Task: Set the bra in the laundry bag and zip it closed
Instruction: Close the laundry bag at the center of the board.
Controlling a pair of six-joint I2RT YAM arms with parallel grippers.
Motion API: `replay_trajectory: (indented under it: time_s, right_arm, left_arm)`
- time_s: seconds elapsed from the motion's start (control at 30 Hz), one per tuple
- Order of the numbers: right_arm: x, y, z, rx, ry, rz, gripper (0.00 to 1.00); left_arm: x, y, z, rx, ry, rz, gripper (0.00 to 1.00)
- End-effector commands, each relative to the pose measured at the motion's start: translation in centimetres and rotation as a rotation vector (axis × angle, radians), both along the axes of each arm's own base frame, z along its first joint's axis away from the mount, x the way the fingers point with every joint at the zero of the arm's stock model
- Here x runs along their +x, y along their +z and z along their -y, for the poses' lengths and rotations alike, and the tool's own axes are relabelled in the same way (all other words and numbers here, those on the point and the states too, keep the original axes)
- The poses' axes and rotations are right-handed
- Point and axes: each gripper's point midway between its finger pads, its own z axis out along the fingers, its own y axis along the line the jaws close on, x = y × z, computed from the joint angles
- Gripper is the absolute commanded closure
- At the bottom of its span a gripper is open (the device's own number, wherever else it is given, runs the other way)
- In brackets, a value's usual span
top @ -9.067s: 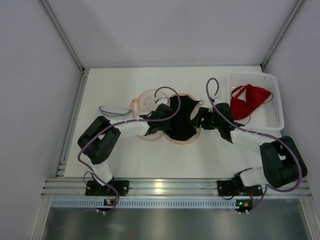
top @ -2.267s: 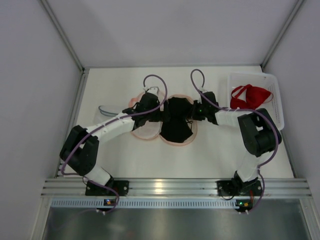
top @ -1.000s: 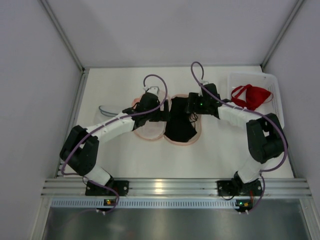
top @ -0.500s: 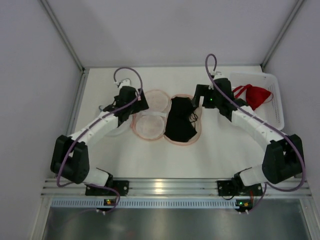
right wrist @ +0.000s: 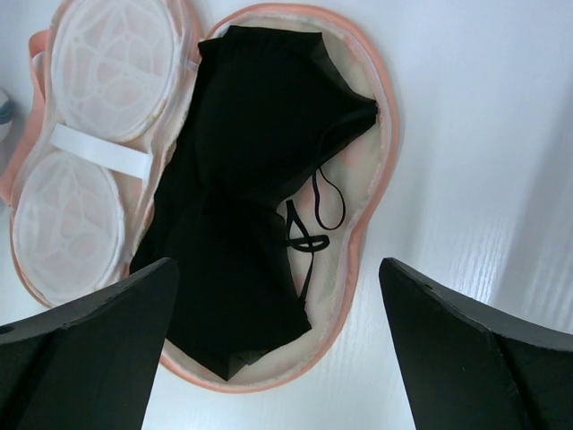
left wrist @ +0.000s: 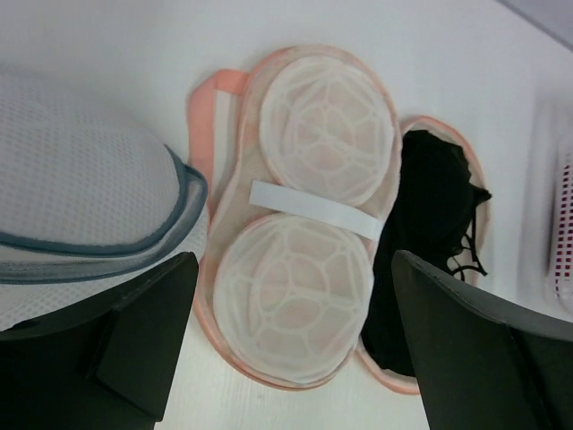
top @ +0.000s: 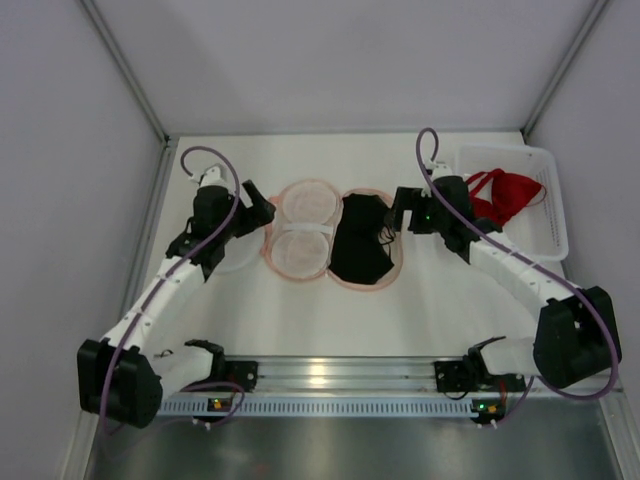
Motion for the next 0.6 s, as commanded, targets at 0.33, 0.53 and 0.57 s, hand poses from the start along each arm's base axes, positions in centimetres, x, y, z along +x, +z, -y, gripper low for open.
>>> replay_trajectory:
  time_s: [0.33, 0.53, 0.57]
  right_arm:
    - [2.7, 3.2, -1.3, 0.147, 0.011, 0.141, 0.02]
    - [3.6, 3.2, -2.0, 0.155, 0.044, 0.131, 0.01]
    - [3.6, 3.5, -2.0, 0.16, 0.042, 0.139, 0.0]
  left_arm:
    - [0.0, 1.0, 7.0, 0.114, -0.102, 0.043, 0.05]
    - [1.6, -4.0, 6.2, 0.164, -0.045, -0.023, 0.03]
    - [1.6, -4.8, 6.1, 0.153, -0.046, -0.04, 0.03]
